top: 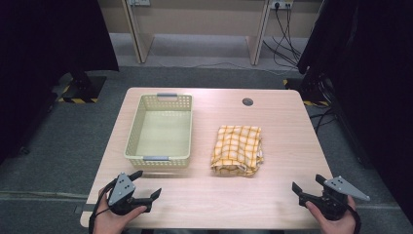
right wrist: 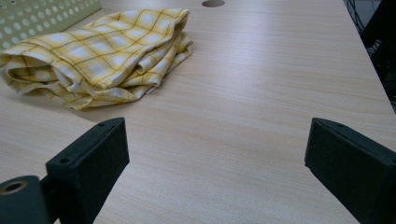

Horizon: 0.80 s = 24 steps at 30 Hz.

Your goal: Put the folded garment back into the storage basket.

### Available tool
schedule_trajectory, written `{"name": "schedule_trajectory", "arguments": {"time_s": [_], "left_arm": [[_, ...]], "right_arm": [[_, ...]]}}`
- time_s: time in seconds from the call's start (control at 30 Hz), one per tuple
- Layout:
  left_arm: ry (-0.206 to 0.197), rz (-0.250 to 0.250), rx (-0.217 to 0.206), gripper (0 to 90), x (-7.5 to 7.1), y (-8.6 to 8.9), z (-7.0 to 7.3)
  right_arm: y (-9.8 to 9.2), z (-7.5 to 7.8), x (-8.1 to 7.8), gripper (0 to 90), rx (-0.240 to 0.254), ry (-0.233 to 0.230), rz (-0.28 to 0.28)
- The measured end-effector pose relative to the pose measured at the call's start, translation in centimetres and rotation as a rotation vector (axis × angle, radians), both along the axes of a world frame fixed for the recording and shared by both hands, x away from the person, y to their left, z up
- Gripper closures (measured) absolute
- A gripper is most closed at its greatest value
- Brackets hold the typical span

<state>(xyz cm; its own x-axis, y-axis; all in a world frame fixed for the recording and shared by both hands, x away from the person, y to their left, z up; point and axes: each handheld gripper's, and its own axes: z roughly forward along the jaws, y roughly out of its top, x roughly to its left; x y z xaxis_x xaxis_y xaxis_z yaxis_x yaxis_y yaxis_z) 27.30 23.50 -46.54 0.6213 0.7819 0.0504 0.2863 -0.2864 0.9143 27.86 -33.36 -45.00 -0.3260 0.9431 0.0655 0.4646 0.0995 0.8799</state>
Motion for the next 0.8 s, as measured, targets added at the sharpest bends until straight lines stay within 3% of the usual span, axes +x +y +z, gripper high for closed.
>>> {"name": "schedule_trajectory", "arguments": {"time_s": [0.23,0.8], "left_arm": [[-0.003,-0.018,-0.005,13.3,0.3,-0.8,-0.1],[-0.035,-0.097,0.013,14.2,1.7,-4.1,1.1]], "right_arm": [[0.3,0.2,0.3,6.5,-0.012,0.010,0.006],[2.2,2.2,3.3,6.4,-0.043,0.029,0.047]]}}
